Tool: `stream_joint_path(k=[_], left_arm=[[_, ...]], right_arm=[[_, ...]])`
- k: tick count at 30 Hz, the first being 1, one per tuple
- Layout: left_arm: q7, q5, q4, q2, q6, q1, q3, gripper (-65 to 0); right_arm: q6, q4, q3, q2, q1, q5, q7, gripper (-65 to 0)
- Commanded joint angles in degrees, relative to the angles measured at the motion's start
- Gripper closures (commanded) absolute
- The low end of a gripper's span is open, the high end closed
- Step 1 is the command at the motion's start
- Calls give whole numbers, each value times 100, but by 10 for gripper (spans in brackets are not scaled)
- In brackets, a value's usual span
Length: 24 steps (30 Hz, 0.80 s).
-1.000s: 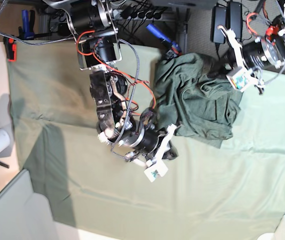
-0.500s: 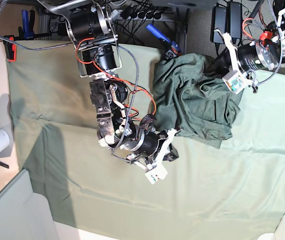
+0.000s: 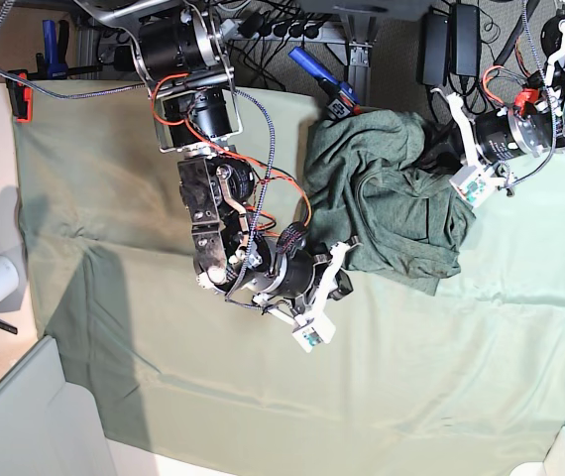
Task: Fold the T-shirt properly
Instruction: 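Grasp the bundle's sides with both grippers and press them inward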
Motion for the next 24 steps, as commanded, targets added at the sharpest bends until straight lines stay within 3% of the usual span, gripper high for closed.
stream_joint_path(k=[1,9,19,24], left_arm=[[55,76,13,-90,-28,-28,-11,-17],[57,382,-37,-260,-28,-343,-13,-17],[-83,393,-911,-365,-28,-1123,-11,-17],[-157,278,-1447,-356,-28,-1729,-4,-17]], right_arm=[[57,83,7,28,151,181,70,0],[190,81,-280,83,-63,433,-286,0],[188,81,-562,654,-310,1058,-286,0],[188,83,-562,778,-310,1285,-503,0]])
